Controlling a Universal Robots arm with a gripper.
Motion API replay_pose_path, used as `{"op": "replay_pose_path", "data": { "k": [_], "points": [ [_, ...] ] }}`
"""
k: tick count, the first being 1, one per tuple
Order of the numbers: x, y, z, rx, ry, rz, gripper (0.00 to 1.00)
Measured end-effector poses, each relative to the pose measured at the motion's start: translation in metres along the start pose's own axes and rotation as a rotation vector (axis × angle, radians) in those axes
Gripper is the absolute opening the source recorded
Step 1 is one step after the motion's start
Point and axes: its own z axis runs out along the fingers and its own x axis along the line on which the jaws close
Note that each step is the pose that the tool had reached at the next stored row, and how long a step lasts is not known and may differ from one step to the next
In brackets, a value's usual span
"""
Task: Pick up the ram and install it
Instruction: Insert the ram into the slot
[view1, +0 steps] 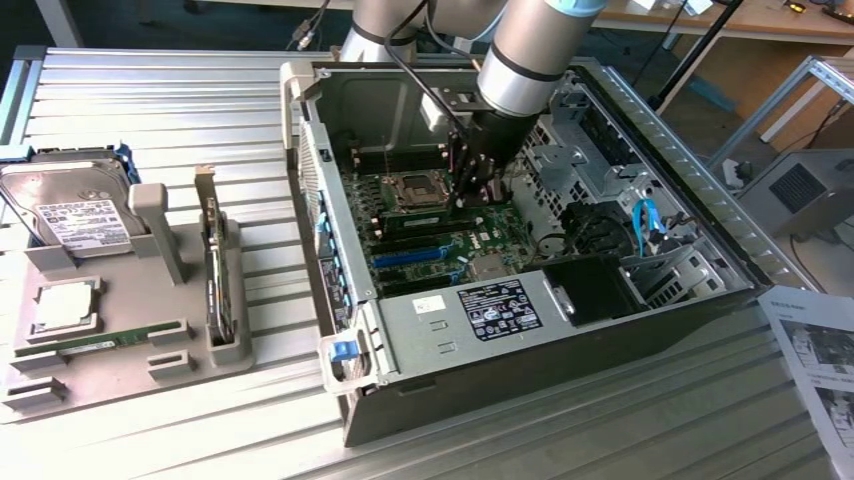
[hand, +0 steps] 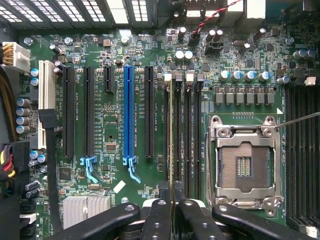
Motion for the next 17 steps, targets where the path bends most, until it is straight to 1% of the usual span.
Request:
{"op": "replay_pose_path", "data": {
  "k": [6,17],
  "points": [
    [0.0002,0.0000,0.0002,0.0000,-0.0033,0.000,0.12],
    [0.0002,0.0000,0.0002,0.0000,-0.0032,-0.004,0.12]
  ]
}}
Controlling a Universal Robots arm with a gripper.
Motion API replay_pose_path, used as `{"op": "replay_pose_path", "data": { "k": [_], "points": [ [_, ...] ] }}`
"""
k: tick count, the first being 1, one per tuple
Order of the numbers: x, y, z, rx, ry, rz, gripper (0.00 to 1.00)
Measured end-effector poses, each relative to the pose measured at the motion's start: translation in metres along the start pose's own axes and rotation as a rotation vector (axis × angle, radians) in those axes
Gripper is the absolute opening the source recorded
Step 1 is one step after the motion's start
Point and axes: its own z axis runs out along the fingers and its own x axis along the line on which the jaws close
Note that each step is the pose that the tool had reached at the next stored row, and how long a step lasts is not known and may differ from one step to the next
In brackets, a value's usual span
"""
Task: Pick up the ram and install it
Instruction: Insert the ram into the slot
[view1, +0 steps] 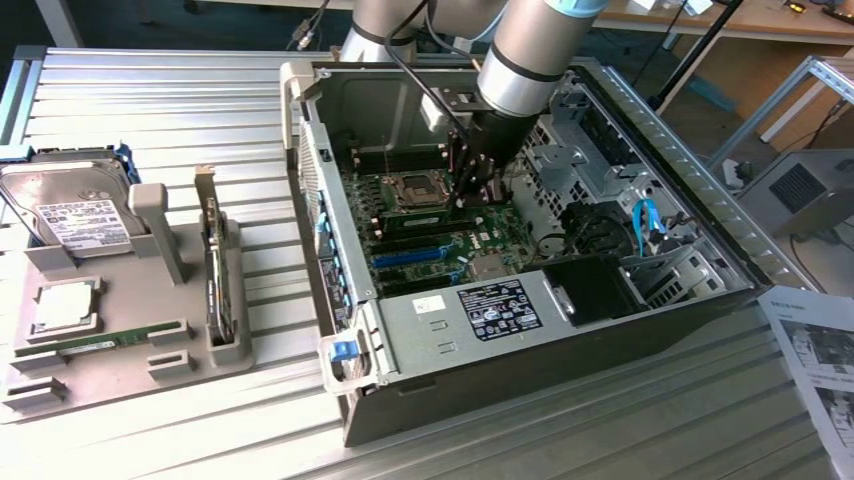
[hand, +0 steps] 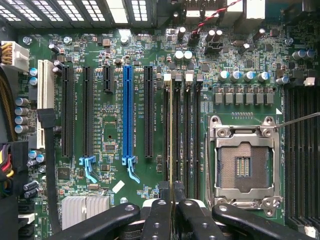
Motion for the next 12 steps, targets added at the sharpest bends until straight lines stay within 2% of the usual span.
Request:
{"op": "replay_pose_path", "data": {
  "k": [12],
  "points": [
    [0.0000,0.0000,0.0000,0.0000,0.0006,-0.011,0.12]
  ]
}}
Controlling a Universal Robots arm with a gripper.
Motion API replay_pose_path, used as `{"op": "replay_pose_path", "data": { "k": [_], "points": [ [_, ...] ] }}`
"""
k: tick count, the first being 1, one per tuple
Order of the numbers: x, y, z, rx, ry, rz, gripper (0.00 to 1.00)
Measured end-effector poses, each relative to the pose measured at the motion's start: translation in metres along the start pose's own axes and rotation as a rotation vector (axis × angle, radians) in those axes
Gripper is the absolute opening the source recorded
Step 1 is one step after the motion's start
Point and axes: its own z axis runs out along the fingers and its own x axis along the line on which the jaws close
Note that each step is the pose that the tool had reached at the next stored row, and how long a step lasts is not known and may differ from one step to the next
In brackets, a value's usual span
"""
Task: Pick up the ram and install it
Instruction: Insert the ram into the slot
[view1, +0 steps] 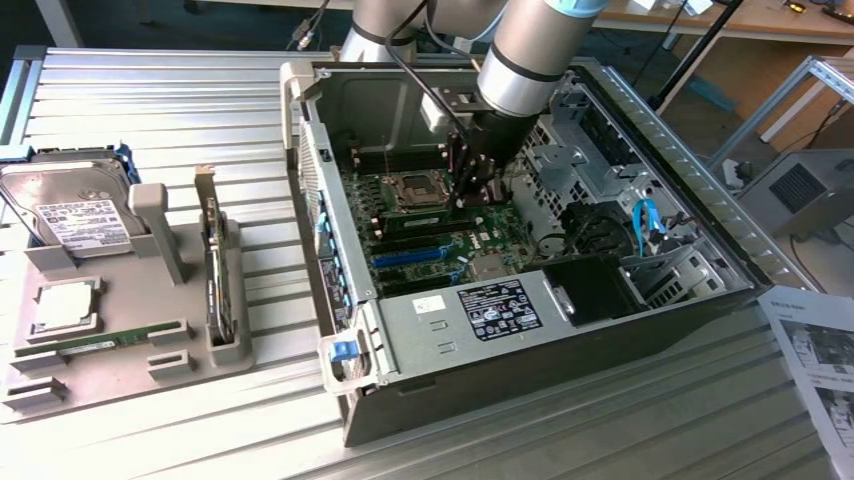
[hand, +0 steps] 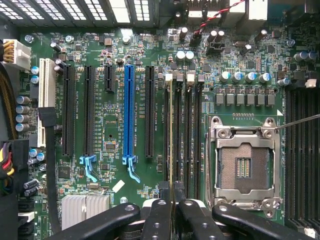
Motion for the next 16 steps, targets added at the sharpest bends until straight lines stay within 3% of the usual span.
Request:
{"op": "replay_pose_path", "data": {
  "k": [16],
  "points": [
    [0.0007,0.0000,0.0001,0.0000,-0.0008,0.001,0.12]
  ]
}}
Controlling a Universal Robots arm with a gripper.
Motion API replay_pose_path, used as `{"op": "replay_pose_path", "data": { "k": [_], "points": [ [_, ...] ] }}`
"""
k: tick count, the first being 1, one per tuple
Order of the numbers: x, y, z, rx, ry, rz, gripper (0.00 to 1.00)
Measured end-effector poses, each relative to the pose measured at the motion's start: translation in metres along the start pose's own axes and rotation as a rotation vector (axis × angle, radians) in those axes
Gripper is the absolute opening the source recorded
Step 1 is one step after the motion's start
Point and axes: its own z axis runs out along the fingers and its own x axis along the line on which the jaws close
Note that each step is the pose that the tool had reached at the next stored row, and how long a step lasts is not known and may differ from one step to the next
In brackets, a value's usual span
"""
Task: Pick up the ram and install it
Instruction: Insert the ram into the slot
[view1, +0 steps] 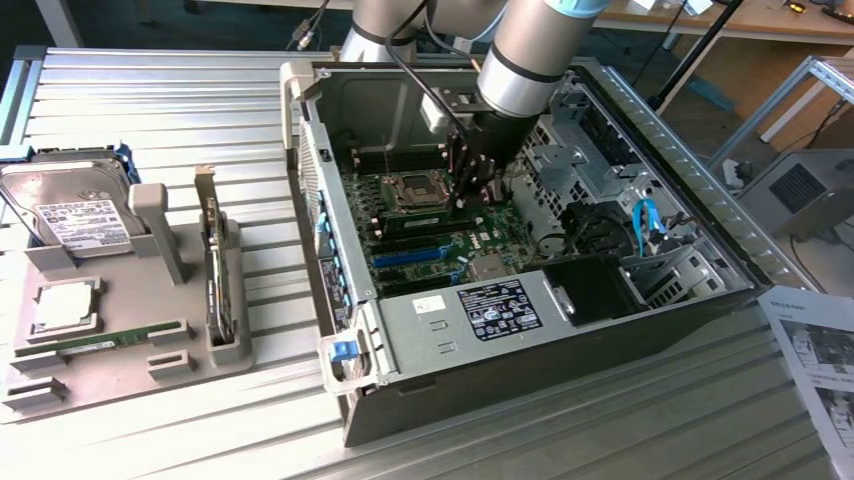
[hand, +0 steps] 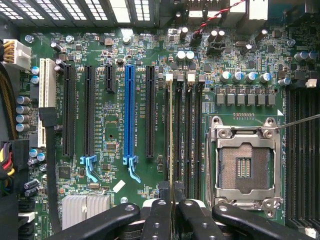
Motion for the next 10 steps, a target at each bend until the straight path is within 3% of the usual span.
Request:
{"op": "replay_pose_path", "data": {
  "k": [10],
  "points": [
    [0.0000,0.0000,0.0003,-0.0001,-0.0005,0.001,0.12]
  ]
}}
